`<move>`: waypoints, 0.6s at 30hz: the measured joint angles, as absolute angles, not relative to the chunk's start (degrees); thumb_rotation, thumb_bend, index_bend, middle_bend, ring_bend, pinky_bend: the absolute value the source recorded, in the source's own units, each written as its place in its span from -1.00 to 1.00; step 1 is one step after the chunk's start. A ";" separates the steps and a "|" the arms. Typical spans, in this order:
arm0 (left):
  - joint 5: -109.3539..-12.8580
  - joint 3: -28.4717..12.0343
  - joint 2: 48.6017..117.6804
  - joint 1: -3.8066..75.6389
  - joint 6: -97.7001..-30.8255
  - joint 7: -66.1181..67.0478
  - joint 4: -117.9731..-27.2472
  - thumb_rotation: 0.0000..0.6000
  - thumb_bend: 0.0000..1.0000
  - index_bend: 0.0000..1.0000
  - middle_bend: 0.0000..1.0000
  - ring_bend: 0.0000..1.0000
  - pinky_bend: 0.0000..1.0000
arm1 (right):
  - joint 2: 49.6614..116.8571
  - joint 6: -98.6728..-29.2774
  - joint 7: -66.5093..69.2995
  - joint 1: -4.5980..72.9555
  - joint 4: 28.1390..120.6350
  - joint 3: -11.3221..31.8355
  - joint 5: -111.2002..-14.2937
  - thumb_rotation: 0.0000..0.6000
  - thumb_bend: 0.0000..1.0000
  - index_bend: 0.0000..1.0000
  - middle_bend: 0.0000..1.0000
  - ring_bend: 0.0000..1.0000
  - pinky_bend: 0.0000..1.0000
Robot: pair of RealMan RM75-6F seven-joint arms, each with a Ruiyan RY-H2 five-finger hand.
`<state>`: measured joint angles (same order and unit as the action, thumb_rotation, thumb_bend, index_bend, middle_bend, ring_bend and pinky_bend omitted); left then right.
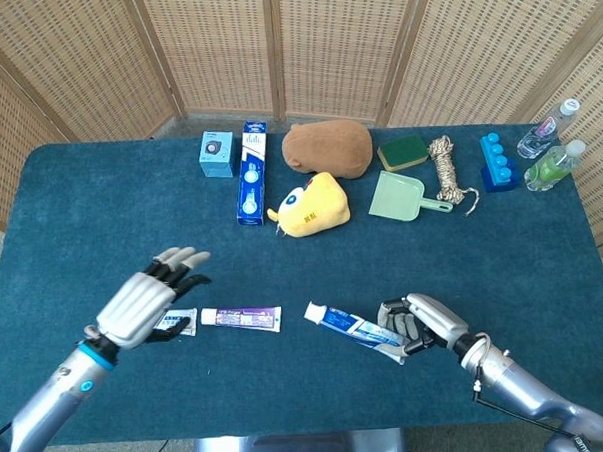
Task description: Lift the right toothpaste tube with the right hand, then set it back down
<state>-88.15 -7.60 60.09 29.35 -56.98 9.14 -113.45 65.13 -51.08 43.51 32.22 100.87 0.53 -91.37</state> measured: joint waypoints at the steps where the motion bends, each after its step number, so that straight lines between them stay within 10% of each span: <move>1: -88.35 -7.79 60.85 30.15 -56.43 9.15 -113.15 1.00 -0.37 -0.53 -0.85 -0.94 -0.85 | 64.93 -50.86 43.97 32.57 101.28 0.43 -91.49 1.00 0.19 0.79 0.44 0.44 0.43; 18: -95.14 -7.56 72.82 38.50 -54.80 8.08 -104.33 1.00 -0.36 -0.55 -0.92 -1.00 -0.86 | 63.69 -47.28 55.43 37.26 103.73 -0.15 -92.82 1.00 0.20 0.79 0.44 0.44 0.44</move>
<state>-95.14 -7.56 72.82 38.50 -54.80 8.08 -104.33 63.69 -47.28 55.43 37.26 103.73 -0.15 -92.82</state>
